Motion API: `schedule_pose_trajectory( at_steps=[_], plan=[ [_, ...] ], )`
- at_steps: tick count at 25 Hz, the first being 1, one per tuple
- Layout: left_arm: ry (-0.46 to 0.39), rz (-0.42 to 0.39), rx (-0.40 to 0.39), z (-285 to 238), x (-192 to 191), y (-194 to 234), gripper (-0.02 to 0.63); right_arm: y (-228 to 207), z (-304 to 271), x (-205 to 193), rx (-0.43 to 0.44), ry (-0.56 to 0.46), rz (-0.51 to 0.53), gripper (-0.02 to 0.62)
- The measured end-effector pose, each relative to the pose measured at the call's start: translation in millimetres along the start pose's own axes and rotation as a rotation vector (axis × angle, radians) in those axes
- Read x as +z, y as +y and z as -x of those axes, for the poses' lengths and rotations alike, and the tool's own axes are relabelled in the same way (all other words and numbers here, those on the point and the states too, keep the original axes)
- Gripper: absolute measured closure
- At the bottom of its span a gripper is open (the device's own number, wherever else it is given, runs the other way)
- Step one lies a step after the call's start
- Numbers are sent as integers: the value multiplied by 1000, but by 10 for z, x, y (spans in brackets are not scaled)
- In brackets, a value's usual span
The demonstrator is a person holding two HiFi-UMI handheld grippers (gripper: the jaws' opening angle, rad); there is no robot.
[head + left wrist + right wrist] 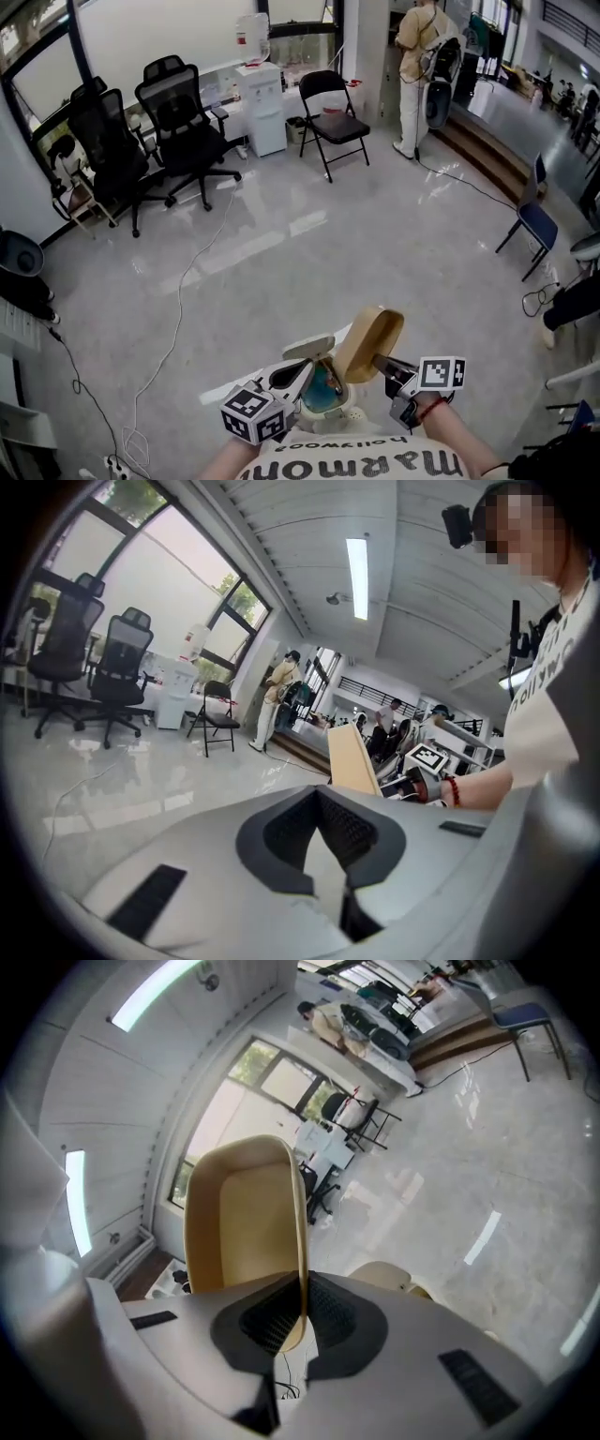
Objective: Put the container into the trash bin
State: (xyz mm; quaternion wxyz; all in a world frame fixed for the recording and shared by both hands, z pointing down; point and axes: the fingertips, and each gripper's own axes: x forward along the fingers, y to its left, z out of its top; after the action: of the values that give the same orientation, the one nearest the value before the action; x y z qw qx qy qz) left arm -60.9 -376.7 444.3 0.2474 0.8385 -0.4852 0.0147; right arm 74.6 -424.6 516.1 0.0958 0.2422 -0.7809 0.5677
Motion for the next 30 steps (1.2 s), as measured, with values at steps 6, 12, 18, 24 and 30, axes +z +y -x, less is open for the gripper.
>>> schedule_pose_trajectory(
  at_steps=[6, 12, 18, 24, 30],
  plan=[
    [12, 64, 185, -6, -405, 134, 609, -217, -459, -24, 48, 250, 26, 584],
    [-29, 199, 355, 259, -792, 324, 609, -354, -901, -367, 74, 453, 64, 584],
    [9, 281, 469, 539, -1258, 440, 609, -683, -1299, -833, 47, 556, 175, 584],
    [71, 355, 517, 415, -1836, 670, 607, -1163, -1463, -1378, -2, 698, 203, 583],
    [136, 499, 477, 213, -2520, 922, 607, -1733, -1768, -1758, -89, 721, 197, 583]
  ],
)
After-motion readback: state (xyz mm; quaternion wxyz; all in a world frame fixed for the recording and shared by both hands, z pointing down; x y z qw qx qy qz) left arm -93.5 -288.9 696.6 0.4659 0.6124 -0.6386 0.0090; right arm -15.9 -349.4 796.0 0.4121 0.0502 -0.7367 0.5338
